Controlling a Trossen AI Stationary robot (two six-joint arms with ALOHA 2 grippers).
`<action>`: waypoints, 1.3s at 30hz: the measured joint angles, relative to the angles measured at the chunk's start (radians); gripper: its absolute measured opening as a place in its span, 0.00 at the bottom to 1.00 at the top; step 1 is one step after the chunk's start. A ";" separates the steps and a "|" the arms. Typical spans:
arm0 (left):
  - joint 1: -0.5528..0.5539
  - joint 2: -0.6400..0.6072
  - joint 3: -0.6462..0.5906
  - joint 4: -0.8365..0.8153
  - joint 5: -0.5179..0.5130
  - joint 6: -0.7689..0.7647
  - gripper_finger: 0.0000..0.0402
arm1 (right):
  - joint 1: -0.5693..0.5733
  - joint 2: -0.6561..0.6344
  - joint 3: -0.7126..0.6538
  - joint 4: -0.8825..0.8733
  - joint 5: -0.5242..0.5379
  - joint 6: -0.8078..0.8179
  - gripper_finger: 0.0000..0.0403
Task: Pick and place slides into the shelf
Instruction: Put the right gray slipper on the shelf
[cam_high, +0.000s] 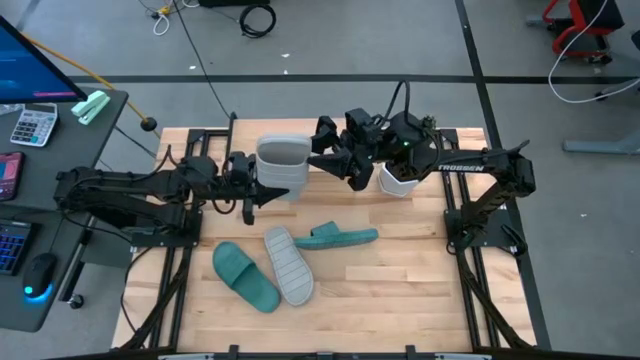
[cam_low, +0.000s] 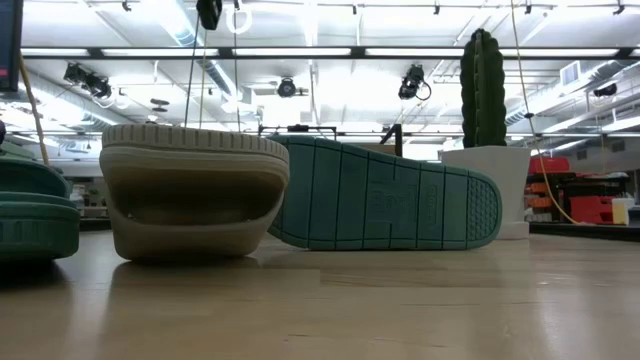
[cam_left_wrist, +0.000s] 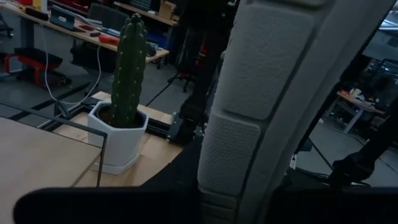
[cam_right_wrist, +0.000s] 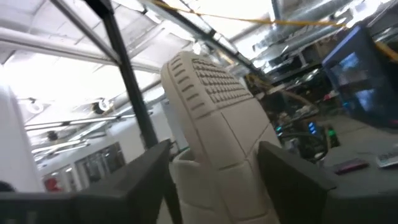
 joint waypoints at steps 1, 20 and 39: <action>0.000 0.000 0.000 0.001 0.000 0.001 0.18 | -0.001 -0.003 0.000 -0.008 -0.011 0.006 0.67; 0.077 -0.080 -0.001 -0.022 -0.019 -0.018 0.16 | -0.010 -0.232 0.000 -0.458 0.040 -0.286 0.81; 0.402 -0.156 0.000 -0.416 0.026 -0.544 0.20 | -0.009 -0.321 0.000 -0.699 0.127 -0.396 0.77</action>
